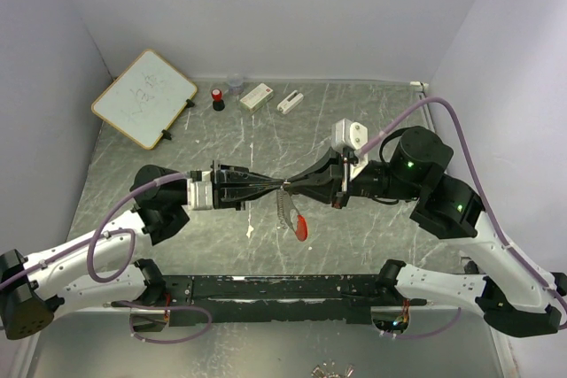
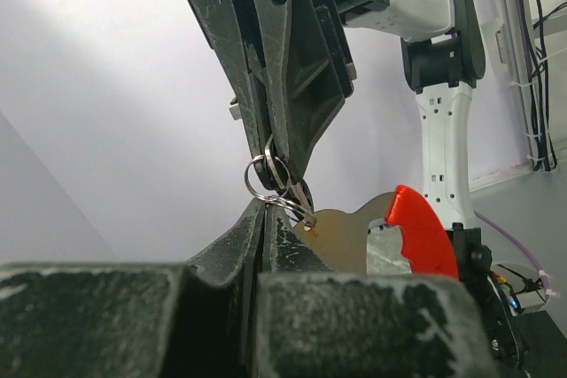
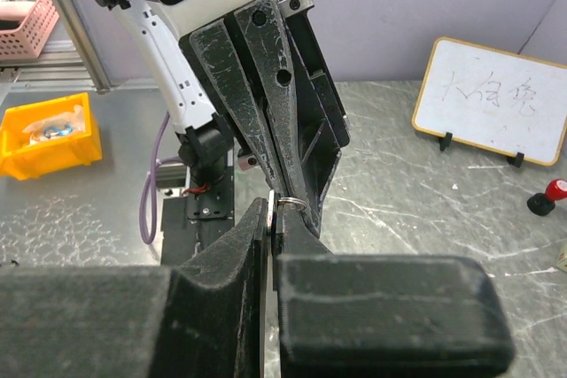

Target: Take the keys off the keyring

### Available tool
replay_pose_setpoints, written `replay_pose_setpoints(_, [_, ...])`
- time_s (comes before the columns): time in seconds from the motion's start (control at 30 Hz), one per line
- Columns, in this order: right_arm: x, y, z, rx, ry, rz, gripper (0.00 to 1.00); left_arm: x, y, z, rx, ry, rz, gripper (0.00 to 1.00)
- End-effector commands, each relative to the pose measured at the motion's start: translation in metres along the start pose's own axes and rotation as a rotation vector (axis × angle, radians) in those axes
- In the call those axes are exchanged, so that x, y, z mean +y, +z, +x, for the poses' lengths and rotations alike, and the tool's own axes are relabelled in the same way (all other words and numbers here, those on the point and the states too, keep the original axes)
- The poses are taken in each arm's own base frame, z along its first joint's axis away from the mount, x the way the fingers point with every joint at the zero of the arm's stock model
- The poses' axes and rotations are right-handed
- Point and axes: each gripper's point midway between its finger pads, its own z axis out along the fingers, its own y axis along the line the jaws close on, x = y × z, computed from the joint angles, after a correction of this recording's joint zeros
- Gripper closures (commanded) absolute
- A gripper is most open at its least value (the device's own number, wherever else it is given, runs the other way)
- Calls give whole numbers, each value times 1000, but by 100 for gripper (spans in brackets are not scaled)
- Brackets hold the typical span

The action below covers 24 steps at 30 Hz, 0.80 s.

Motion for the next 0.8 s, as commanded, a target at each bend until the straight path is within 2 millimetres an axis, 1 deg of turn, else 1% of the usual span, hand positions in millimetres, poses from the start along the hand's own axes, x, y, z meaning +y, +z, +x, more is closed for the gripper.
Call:
replay_pose_setpoints(0.0, [-11,7,5,8,3,44,100,-2,4,-22,-58,41,52,93])
replay_pose_setpoints(0.23, [-16,3,5,18,-6,79,100,29,-16,-4,17,51,-120,93])
replay_pose_setpoints(0.37, [-18,3,0,12,-21,86,100,45,-23,2,41,45,-176,93])
replay_pose_setpoints(0.5, [-19,6,1,20,-22,80,100,61,-28,12,58,20,-216,93])
replay_pose_setpoints(0.57, [-20,7,3,23,-20,81,100,67,-31,18,61,6,-230,93])
replay_pose_setpoints(0.7, [-21,8,6,30,-15,84,100,75,-34,23,59,-4,-259,93])
replay_pose_setpoints(0.77, [-22,10,9,39,-11,86,100,78,-34,22,62,3,-267,93])
